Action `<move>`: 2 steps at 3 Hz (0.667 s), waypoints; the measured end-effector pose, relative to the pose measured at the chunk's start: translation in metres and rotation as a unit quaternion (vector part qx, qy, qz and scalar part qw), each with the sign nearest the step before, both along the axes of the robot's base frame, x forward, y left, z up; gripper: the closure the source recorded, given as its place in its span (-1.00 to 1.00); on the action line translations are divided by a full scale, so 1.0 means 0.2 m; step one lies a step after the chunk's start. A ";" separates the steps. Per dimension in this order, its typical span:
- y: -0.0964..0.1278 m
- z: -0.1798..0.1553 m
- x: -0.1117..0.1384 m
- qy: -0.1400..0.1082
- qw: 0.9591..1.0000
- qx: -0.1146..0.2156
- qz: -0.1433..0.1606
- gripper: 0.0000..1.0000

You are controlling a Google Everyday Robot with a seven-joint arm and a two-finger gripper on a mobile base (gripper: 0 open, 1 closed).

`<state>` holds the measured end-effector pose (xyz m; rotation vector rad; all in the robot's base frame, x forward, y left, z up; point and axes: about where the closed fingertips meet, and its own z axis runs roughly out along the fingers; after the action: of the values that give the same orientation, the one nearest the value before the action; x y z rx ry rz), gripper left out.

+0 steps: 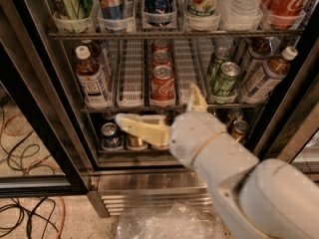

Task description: Pick redbull can from top shelf of fridge

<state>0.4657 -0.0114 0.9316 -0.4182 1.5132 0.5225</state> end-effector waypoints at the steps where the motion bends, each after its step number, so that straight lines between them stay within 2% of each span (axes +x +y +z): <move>1: 0.40 0.14 -0.08 -0.065 0.996 0.016 0.060 -1.00; 2: 0.63 0.22 -0.11 -0.098 0.990 0.063 0.082 -1.00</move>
Offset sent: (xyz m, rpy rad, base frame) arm 0.0620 0.0951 0.0365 0.1656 -0.2073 -0.3141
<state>0.4429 0.1145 0.9762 -0.4843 1.2554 0.6828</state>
